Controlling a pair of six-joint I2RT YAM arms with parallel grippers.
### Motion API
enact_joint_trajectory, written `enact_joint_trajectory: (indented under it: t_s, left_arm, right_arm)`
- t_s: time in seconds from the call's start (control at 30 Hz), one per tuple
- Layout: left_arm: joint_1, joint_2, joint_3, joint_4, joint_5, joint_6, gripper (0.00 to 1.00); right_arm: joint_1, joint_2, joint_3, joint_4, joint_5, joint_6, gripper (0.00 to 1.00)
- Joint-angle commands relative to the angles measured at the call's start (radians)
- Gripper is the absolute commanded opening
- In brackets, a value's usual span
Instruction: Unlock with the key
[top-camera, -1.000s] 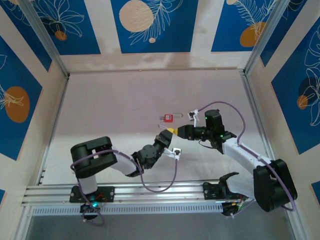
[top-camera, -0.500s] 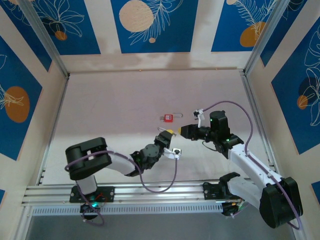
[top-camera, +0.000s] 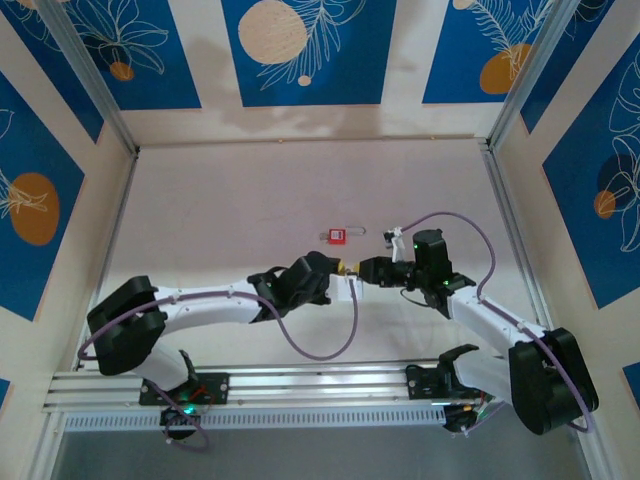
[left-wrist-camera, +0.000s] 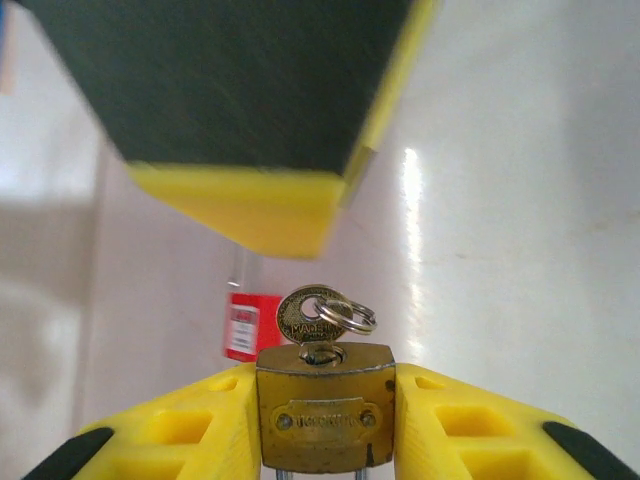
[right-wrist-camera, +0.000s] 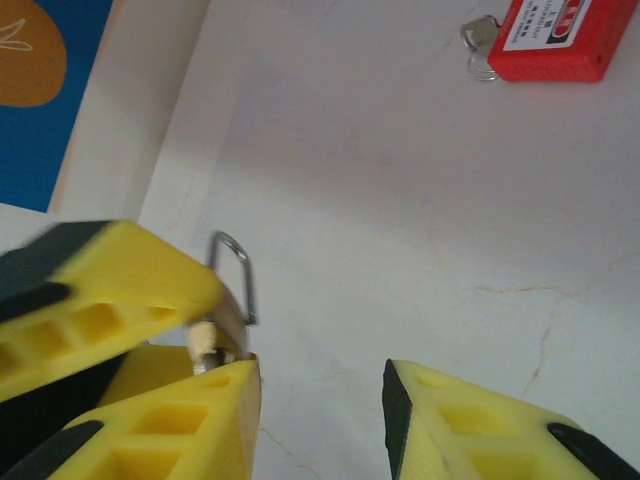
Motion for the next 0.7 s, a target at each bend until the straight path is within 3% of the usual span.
enact_joint_trajectory:
  t_s: [0.0, 0.37, 0.67]
  left_arm:
    - [0.028, -0.024, 0.049, -0.168, 0.135, -0.115, 0.34]
    - [0.067, 0.006, 0.118, -0.28, 0.235, -0.162, 0.33]
    - [0.072, 0.021, 0.133, -0.293, 0.23, -0.159, 0.33]
  right_arm:
    - [-0.013, -0.005, -0.005, 0.036, -0.05, 0.028, 0.4]
    - [-0.025, 0.04, 0.003, 0.034, -0.158, 0.088, 0.46]
    - [0.047, 0.119, 0.024, 0.052, -0.179, 0.089, 0.48]
